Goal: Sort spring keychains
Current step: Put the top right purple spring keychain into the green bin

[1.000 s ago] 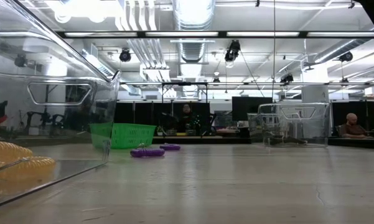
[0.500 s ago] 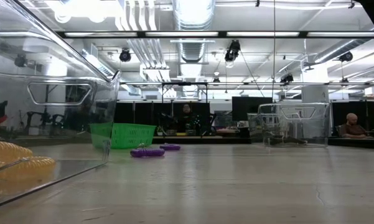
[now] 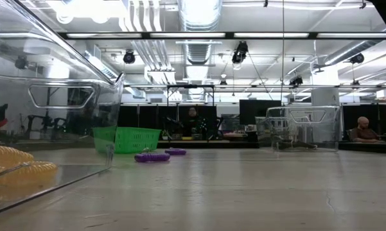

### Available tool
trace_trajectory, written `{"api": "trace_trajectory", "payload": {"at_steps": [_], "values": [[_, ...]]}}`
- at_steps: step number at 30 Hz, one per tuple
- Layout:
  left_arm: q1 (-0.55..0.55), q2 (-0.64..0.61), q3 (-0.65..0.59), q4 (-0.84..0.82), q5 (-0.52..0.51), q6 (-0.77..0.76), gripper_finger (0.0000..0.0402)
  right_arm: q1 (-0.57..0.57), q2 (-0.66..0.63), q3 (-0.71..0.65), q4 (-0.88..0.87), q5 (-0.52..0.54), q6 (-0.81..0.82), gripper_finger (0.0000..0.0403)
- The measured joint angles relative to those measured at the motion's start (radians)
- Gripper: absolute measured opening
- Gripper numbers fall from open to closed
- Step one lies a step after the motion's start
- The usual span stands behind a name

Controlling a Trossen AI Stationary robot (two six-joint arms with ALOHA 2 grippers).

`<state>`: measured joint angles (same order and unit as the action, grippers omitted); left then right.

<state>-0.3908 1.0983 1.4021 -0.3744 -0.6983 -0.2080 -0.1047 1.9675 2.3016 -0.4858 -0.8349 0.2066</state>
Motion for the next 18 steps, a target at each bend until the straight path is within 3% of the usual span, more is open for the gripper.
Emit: {"api": "trace_trajectory", "payload": {"at_steps": [18], "values": [[0.011, 0.003, 0.000, 0.008, -0.003, 0.001, 0.0121, 0.000, 0.000, -0.007, 0.004, -0.003, -0.007, 0.0008]]}}
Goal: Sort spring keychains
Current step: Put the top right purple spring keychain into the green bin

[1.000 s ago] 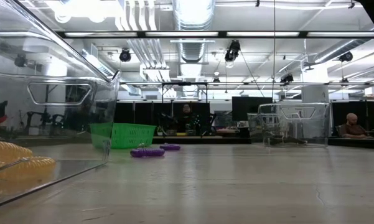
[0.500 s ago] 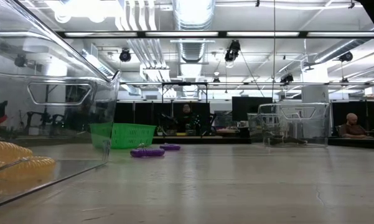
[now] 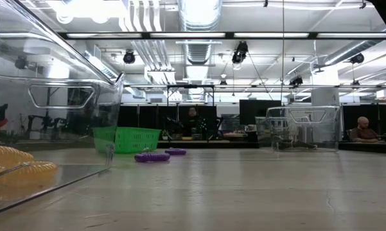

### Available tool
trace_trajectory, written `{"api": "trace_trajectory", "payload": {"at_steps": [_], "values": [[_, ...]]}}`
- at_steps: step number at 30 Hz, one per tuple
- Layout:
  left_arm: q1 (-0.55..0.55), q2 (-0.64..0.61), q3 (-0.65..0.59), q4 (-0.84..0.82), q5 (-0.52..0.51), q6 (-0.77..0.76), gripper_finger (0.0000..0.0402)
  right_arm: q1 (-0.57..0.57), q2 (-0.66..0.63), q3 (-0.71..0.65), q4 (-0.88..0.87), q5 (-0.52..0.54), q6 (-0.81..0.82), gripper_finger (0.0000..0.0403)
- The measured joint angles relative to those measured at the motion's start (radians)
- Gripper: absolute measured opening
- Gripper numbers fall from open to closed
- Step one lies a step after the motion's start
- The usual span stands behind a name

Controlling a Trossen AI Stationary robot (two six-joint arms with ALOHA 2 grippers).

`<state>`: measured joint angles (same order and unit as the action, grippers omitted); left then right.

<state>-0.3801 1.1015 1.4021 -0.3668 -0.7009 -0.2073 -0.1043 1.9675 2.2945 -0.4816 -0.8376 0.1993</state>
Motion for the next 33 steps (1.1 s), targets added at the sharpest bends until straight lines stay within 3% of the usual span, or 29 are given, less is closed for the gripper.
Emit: {"api": "trace_trajectory", "payload": {"at_steps": [5, 13, 28, 33], "values": [[0.000, 0.000, 0.000, 0.000, 0.000, 0.000, 0.0092, 0.000, 0.000, -0.002, 0.000, 0.000, 0.003, 0.0008], [0.000, 0.000, 0.000, 0.001, 0.001, -0.005, 0.0010, 0.000, 0.000, -0.007, 0.001, 0.001, 0.008, 0.0008], [0.000, -0.006, 0.000, 0.016, 0.003, -0.013, 0.0001, 0.000, 0.000, -0.008, 0.001, 0.011, 0.010, 0.0009], [0.000, -0.007, 0.000, 0.016, 0.003, -0.013, 0.0001, 0.000, 0.000, -0.008, 0.001, 0.037, 0.010, 0.0028]]}}
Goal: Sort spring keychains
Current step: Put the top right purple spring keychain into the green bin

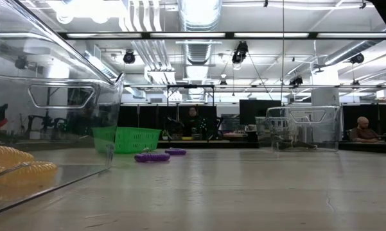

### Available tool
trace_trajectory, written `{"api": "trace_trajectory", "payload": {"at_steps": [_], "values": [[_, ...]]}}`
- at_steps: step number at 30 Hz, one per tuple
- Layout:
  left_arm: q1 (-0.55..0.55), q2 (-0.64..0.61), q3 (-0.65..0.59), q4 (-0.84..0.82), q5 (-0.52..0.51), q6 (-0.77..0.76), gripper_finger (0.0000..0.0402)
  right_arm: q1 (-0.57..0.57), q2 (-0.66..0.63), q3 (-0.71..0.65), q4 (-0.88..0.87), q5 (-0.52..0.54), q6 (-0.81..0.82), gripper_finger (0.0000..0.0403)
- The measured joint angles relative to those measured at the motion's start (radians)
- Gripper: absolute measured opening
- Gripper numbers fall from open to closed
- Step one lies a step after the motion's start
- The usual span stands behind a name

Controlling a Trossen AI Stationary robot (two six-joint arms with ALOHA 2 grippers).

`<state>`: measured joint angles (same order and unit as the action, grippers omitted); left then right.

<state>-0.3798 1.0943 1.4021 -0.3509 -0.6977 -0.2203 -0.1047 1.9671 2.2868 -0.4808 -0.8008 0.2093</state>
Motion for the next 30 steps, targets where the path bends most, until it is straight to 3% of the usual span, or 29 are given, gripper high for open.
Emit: {"api": "trace_trajectory", "payload": {"at_steps": [5, 16, 30], "values": [[0.000, -0.002, 0.000, -0.002, 0.000, 0.000, 0.0000, 0.001, 0.000, 0.000, 0.000, 0.068, 0.015, 0.0068], [0.000, -0.018, 0.000, -0.102, -0.001, -0.069, 0.0000, -0.003, 0.000, 0.000, -0.016, 0.071, 0.020, 0.0178], [0.000, -0.085, 0.000, -0.193, -0.045, -0.103, 0.0000, -0.059, -0.001, 0.000, -0.175, 0.139, 0.008, 0.0242]]}}
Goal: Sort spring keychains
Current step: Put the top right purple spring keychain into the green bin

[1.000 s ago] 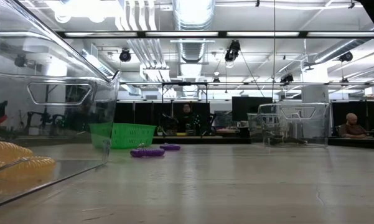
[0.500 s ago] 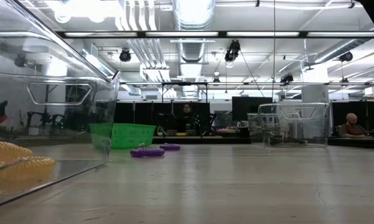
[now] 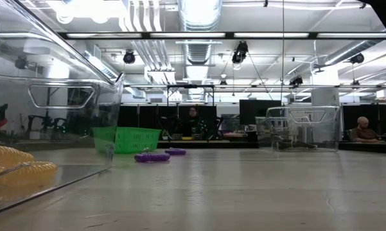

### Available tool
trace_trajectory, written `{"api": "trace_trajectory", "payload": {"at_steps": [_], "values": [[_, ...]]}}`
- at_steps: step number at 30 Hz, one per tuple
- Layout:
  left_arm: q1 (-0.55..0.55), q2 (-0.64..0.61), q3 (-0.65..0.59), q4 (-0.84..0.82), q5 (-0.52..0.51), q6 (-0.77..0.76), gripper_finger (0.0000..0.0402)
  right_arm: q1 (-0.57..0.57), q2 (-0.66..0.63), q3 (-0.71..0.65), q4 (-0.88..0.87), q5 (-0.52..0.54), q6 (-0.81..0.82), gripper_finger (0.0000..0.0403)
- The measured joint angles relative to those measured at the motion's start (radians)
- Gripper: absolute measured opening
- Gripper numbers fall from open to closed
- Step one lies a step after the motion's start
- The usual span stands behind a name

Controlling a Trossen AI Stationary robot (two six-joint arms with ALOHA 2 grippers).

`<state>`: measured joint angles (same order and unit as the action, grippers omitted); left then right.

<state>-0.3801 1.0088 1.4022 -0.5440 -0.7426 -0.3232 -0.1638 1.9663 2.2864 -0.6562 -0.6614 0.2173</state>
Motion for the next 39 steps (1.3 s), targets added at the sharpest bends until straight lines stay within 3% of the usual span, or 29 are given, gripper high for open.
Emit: {"api": "trace_trajectory", "payload": {"at_steps": [10, 21, 29, 39], "values": [[0.013, 0.009, 0.000, -0.220, -0.085, -0.068, 0.0000, -0.031, 0.000, -0.012, -0.121, 0.071, -0.011, 0.0240], [0.151, 0.022, -0.032, -0.462, -0.076, -0.155, 0.0000, -0.029, 0.000, -0.019, -0.171, 0.071, -0.014, 0.0235], [0.343, 0.029, -0.114, -0.475, 0.046, -0.157, 0.0000, -0.028, 0.000, -0.019, -0.172, 0.071, -0.015, 0.0233], [0.595, 0.078, -0.238, -0.438, 0.281, -0.158, 0.0000, -0.020, 0.000, -0.030, -0.177, 0.071, -0.015, 0.0233]]}}
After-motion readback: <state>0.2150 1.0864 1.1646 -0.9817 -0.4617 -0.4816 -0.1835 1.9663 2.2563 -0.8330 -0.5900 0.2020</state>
